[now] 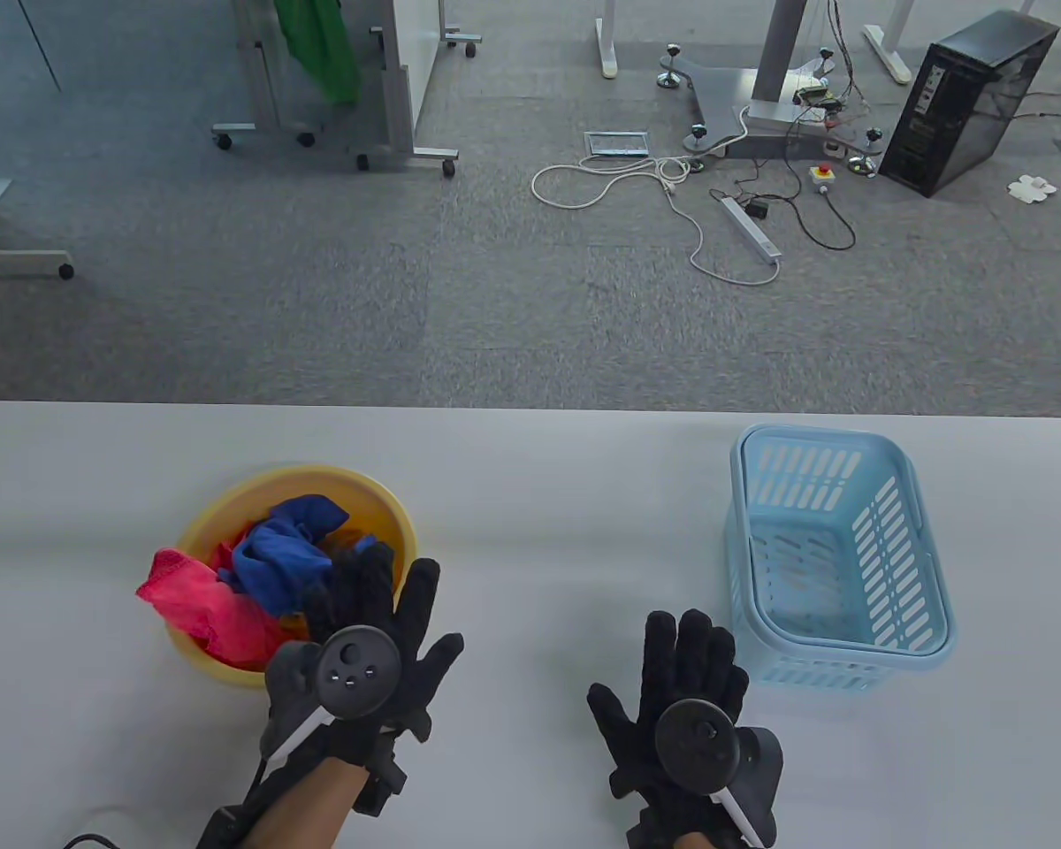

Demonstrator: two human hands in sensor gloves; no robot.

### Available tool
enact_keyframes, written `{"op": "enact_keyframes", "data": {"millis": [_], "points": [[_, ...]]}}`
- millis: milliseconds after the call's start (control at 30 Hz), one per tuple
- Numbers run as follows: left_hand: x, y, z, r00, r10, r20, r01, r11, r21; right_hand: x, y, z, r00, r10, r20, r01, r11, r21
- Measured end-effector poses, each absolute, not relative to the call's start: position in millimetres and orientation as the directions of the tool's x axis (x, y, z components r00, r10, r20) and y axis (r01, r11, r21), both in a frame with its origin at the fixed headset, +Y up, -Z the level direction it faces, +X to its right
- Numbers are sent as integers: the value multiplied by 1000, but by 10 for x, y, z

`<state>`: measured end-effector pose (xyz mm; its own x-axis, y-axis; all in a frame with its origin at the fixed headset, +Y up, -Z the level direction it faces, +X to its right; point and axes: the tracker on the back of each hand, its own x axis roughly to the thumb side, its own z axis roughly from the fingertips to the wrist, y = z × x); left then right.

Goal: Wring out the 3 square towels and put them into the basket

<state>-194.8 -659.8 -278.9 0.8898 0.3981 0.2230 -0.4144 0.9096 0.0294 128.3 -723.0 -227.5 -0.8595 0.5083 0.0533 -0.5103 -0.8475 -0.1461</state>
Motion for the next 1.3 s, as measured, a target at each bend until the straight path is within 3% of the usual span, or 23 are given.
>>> {"op": "enact_keyframes", "data": {"millis": [233,400,533,733,900,1200,1300], "points": [[-2443,-6287,-2989,905,421,60,-425,901,89,1289,-7231,-2277,-855,516,49,-517,-843,-147],[-2830,-6254,-3072,908,412,-69,-402,907,128,1308,-7223,-2274,-852,521,48,-522,-840,-149],[-3148,-6270,-3095,860,489,-144,-468,870,156,1327,-7225,-2277,-851,524,37,-523,-838,-153],[-3621,-6361,-3140,827,474,-302,-434,880,192,1309,-7233,-2281,-857,514,43,-514,-844,-154],[-3837,-6556,-3172,804,407,-433,-382,912,147,1328,-7242,-2283,-858,512,32,-511,-846,-153],[-3985,-6762,-3200,760,378,-528,-415,908,54,1301,-7258,-2289,-867,498,31,-497,-856,-139],[-3977,-6814,-3182,752,306,-583,-353,935,35,1295,-7249,-2280,-869,493,35,-492,-859,-143]]}}
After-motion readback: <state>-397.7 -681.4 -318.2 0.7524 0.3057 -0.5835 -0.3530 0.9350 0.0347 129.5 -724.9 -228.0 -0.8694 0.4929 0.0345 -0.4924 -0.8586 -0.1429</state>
